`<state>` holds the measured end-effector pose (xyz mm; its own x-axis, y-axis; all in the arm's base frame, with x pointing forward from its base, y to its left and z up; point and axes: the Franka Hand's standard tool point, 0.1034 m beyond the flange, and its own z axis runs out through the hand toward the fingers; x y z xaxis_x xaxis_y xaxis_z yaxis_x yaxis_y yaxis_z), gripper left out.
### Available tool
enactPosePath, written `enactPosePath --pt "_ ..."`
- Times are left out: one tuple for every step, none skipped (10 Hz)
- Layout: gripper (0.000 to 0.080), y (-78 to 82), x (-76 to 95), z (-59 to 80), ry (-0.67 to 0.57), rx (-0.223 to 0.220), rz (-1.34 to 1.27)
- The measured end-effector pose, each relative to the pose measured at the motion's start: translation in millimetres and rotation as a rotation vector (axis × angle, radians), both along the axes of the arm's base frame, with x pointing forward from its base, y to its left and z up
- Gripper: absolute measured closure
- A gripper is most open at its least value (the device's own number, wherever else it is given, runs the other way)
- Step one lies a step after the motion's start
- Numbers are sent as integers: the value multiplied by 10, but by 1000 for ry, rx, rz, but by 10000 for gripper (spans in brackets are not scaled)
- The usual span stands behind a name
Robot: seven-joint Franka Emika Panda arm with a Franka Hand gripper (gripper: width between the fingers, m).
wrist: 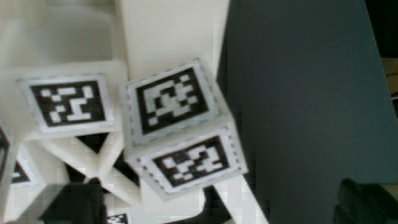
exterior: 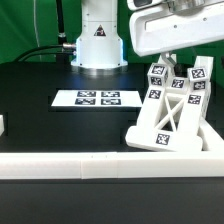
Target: Assemble chair
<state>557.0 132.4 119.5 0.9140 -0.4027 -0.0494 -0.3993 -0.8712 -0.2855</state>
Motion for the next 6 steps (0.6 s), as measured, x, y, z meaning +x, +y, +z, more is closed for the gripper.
enactPosePath --pt "151 -37 -17 -35 -29 -15 75" --pt "151 -68 -30 -50 -33 -18 95" --pt "274 -87 -28 -53 -35 -20 92" --pt "274 -97 -25 -53 -35 -20 90" --pt "425 -96 -26 -53 -34 -20 89" --pt "564 -98 -25 -53 -34 -20 89"
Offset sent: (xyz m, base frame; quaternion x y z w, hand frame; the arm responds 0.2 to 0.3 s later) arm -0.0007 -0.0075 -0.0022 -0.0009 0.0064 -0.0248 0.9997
